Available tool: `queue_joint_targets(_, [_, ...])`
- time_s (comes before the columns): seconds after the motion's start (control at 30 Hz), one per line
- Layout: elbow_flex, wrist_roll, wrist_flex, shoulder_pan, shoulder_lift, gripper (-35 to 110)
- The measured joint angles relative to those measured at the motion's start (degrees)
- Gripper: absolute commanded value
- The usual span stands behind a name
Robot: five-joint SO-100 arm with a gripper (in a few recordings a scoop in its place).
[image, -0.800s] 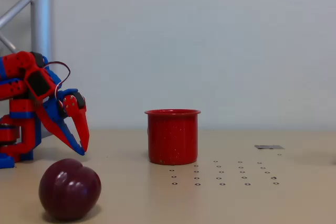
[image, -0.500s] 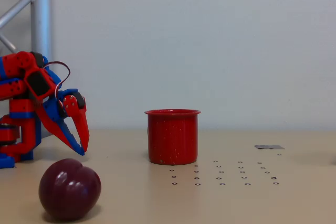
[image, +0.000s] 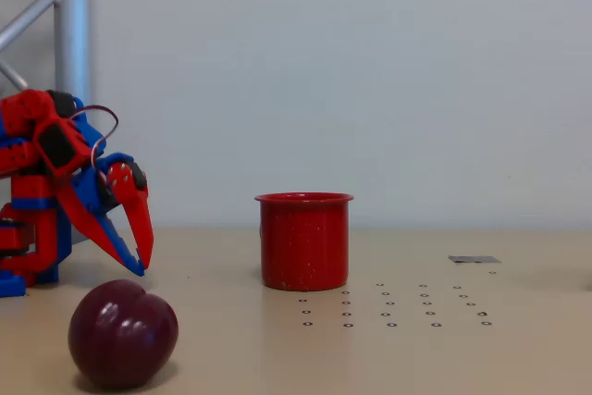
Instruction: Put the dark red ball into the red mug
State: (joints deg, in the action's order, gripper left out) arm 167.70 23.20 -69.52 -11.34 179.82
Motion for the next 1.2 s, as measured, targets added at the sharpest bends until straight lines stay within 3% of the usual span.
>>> queue_joint_targets(0.13, [-9.3, 17.9, 0.0, -5.1, -5.7, -2])
queue_joint_targets(0.3, [-23.3, 29.7, 0.0, -12.4, -11.9, -2])
queue_joint_targets(0.43, [-32.0, 44.6, -1.7, -18.0, -17.3, -2])
queue_joint_targets(0.7, [-44.9, 61.3, -1.7, -30.9, -34.5, -1])
queue_joint_targets(0.97, [-49.1, 78.3, 5.1, -41.2, -46.4, 23])
queue_joint_targets(1.2, [-49.9, 82.1, 11.9, -48.1, -49.9, 43])
